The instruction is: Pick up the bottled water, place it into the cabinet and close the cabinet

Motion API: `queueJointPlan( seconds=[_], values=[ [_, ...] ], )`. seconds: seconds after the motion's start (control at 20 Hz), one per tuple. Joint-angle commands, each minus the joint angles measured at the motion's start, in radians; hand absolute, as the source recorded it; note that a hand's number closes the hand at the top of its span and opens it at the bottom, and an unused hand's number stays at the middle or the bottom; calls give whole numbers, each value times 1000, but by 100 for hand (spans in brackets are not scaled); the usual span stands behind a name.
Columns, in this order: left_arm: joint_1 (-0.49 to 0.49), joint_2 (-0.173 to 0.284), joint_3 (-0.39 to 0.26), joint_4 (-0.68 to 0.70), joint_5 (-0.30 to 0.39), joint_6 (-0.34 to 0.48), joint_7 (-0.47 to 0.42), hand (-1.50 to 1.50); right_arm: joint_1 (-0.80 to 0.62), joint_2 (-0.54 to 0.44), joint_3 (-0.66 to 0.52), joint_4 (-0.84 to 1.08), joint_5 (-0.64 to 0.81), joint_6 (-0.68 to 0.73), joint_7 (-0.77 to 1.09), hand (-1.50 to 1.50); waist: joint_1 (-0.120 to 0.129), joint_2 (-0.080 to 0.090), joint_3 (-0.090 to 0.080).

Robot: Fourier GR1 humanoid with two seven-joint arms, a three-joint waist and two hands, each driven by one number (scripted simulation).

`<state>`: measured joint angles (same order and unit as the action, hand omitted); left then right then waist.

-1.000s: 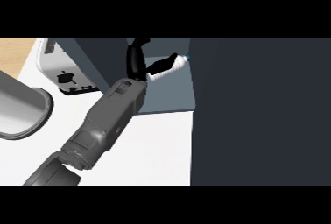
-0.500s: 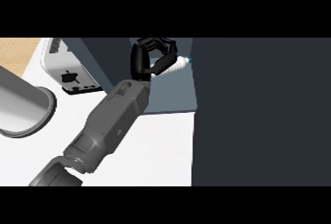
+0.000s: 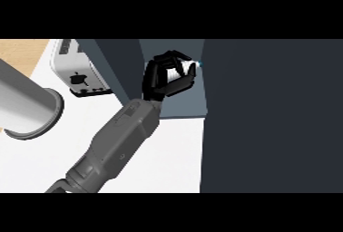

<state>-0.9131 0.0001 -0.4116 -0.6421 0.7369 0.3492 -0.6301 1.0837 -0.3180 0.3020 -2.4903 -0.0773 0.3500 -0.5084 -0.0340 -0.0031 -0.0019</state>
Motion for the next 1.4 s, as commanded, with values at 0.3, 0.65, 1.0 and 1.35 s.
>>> queueJointPlan(
  seconds=[0.3,0.65,1.0,1.35],
  values=[
    [410,0,-267,-391,42,-91,32,-150,48,25,43,-91,56,-61,16,-150,48,-10,1],
    [693,160,-303,-685,12,-10,-3,-150,70,1,83,-152,91,-94,46,-150,63,-8,0],
    [939,330,-326,-912,21,-51,-53,-150,16,-158,95,-132,179,18,27,150,94,-11,-1],
    [1063,549,-236,-1005,46,-196,-130,-150,-101,-286,120,-185,276,81,70,150,97,-15,-6]
  ],
)
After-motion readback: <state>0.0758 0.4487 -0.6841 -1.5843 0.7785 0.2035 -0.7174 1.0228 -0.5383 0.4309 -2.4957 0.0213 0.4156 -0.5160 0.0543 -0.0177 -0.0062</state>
